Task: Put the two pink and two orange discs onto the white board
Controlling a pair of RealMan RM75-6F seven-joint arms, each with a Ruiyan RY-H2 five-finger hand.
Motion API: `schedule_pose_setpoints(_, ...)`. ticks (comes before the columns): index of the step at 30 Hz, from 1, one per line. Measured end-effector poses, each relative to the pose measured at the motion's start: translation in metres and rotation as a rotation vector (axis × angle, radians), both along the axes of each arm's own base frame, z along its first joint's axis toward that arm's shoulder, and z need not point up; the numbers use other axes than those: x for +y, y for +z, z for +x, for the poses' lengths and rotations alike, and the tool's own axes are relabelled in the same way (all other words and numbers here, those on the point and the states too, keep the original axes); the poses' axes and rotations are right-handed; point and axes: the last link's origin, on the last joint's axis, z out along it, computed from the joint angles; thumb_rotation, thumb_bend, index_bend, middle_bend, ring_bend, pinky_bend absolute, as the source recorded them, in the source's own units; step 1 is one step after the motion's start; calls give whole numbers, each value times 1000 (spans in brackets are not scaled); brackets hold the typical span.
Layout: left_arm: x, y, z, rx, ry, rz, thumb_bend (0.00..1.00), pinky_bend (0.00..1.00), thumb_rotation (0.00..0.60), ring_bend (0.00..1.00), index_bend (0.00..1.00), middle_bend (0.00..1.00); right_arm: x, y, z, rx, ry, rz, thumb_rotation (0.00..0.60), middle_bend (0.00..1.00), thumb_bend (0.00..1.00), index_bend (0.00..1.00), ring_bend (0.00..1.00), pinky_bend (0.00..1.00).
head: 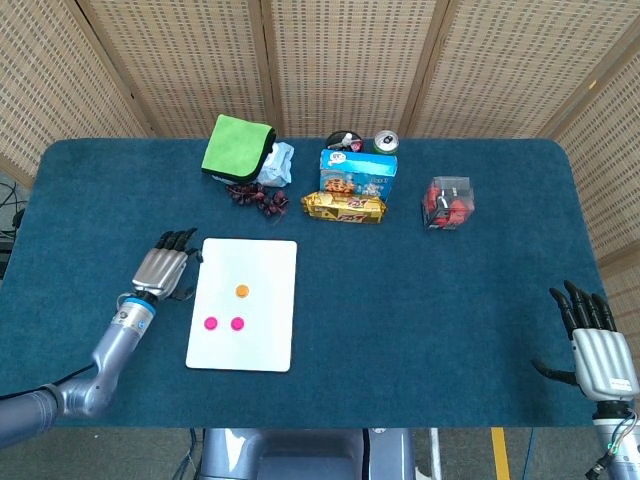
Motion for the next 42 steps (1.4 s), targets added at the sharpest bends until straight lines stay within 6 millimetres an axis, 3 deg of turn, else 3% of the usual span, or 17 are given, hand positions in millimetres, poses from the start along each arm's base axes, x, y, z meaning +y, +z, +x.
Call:
schedule_pose_setpoints(8, -1, 20, -63, 38, 134, 48, 308, 0, 600, 0, 342, 0, 0, 0, 0, 8, -3, -2, 600, 0, 0, 0, 0, 0)
schedule_pose_setpoints(12, -1, 19, -74, 23, 152, 57, 311, 0, 600, 0, 344, 0, 0, -1, 1, 9, -4, -4, 600, 0, 0, 0, 0, 0)
schedule_pose_setpoints(28, 18, 7, -69, 26, 131, 55, 316, 0, 600, 0, 349, 0, -1, -1, 1, 10, -7, -3, 600, 0, 0, 0, 0, 0)
schedule_pose_setpoints(42, 19, -5, -65, 24, 139, 39, 331, 0, 600, 0, 391, 0, -1, 0, 0, 8, -10, -1, 600, 0, 0, 0, 0, 0)
